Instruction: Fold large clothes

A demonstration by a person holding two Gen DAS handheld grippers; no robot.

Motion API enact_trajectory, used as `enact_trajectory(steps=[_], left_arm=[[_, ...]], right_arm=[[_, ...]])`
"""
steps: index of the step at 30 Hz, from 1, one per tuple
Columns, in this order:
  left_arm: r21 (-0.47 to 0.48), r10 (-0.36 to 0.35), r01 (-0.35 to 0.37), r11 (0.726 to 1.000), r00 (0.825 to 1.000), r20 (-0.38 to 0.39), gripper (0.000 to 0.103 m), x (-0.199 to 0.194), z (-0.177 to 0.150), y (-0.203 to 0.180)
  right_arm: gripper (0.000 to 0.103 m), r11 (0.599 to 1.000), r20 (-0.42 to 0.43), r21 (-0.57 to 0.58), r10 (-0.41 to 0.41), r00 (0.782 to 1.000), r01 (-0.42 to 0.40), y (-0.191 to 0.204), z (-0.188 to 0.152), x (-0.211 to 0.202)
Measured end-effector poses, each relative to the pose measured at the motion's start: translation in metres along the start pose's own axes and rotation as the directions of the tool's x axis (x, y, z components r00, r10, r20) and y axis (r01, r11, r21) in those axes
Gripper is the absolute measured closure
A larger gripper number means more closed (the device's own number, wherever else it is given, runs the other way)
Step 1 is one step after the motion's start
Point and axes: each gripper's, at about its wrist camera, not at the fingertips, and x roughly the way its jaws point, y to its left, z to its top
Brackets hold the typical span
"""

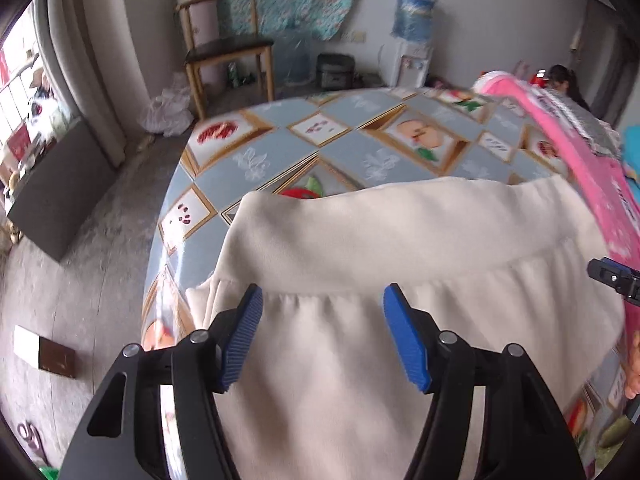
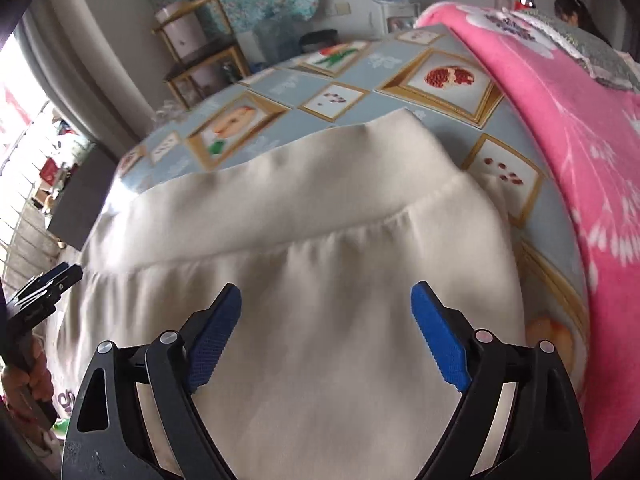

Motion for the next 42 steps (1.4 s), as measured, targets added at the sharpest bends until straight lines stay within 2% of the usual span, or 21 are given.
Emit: enact_trajectory(steps=[2,7,9,11,16,20,23,28,34,36,40,42], left_arm=[[0.011,-0.025,0.024,1.000,0.999,0.048,0.029,-0.031,-0.017,-0.008],[-0.020,-0.089,0.092,0.996,0.988,0.124,0.014,-0.092,-0.068,-0.026],[-0.040,-0.108,0.115,0.993,0.984,0.139,0.009,-0.108,-0.086,-0.032],[-0.054,-0.126,0.136,0.989,0.980,0.152,0.006,-0.124,-0.102,-0.040],[-0.054,-0.136,0.150,0.987,0.970,0.202,0.005,-0.155,-0.124,-0.055],[-0.036,-0.111,0.121,0.992,0.971,0.213,0.005,-0.169,-0.132,-0.062],[-0.057,-0.099,0.115,0.992,0.969,0.224,0.005,-0.177,-0.136,-0.058],[-0.119,-0.059,0.085,0.989,0.976,0.208,0.005,-0.177,-0.140,-0.049],[-0.145,-0.023,0.049,0.988,0.984,0.179,0.005,-0.170,-0.146,-0.046],[-0.153,0.037,-0.012,0.988,0.986,0.161,0.005,-0.166,-0.147,-0.048],[-0.154,0.157,-0.135,0.979,0.978,0.137,0.005,-0.161,-0.148,-0.053],[-0.158,0.178,-0.159,0.974,0.977,0.115,0.005,-0.157,-0.149,-0.053]], right_arm=[[0.007,1.000,0.039,-0.030,0.007,0.999,-0.006,0.012,-0.019,-0.024],[0.007,0.999,0.085,-0.043,0.017,0.996,-0.013,0.037,-0.067,-0.070],[0.007,0.999,0.134,-0.045,-0.003,0.991,0.009,0.046,-0.083,-0.090],[0.007,0.996,0.219,-0.071,-0.038,0.975,0.054,0.060,-0.097,-0.110],[0.007,0.992,0.326,-0.079,-0.063,0.943,0.094,0.075,-0.114,-0.148],[0.007,0.988,0.386,-0.075,-0.098,0.917,0.137,0.083,-0.122,-0.168],[0.007,0.980,0.417,-0.098,-0.118,0.901,0.173,0.092,-0.123,-0.174],[0.007,0.975,0.435,-0.086,-0.147,0.889,0.204,0.100,-0.125,-0.181],[0.007,0.964,0.436,-0.090,-0.187,0.881,0.249,0.105,-0.128,-0.179],[0.007,0.962,0.414,-0.100,-0.193,0.890,0.255,0.105,-0.130,-0.174],[0.007,0.976,0.321,-0.081,-0.165,0.933,0.200,0.098,-0.132,-0.154],[0.007,0.980,0.265,-0.059,-0.167,0.949,0.189,0.094,-0.133,-0.142]])
